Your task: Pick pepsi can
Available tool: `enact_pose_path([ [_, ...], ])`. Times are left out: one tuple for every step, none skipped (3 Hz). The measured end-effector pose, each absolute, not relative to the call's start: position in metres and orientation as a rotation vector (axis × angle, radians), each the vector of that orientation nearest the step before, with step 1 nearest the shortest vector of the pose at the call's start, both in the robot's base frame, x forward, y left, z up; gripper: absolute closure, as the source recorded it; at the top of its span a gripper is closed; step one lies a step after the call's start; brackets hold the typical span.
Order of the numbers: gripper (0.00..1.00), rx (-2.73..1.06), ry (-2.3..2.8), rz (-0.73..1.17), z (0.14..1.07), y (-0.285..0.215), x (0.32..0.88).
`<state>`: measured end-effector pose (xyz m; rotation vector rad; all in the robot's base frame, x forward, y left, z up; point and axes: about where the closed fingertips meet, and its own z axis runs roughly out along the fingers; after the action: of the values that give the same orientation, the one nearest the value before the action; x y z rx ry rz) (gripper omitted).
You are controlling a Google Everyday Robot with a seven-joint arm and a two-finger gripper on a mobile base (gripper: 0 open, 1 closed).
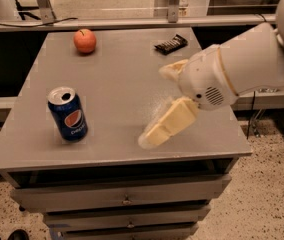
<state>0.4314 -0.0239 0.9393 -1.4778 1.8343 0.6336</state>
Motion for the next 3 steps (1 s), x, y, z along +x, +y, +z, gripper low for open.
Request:
enact_pose_path([
  [0.00,-1.454,1.683,0.795,0.942,0.034,0.417],
  [0.00,-1.451,1.654,0.819,0.951,0.044,0.412],
  [0.00,-1.452,1.655,0.815,0.951,0.044,0.412],
])
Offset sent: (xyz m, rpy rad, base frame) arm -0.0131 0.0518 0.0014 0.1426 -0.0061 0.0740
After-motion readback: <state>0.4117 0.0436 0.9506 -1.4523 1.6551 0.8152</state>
